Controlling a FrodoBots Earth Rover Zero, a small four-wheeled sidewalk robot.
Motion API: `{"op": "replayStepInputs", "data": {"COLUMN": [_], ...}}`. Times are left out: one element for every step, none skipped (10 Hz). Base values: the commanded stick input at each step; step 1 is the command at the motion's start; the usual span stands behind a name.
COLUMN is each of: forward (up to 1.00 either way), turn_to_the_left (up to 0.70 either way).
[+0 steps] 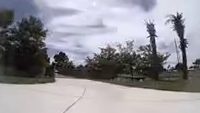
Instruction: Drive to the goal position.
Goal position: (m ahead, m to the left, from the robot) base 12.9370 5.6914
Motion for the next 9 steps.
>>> {"op": "replayStepInputs", "data": {"forward": [0.85,0.85,0.85,0.85,0.85,0.85,0.85,0.85,0.85], "turn_to_the_left": [0.0,0.0,0.0,0.0,0.0,0.0,0.0,0.0,0.03]}}
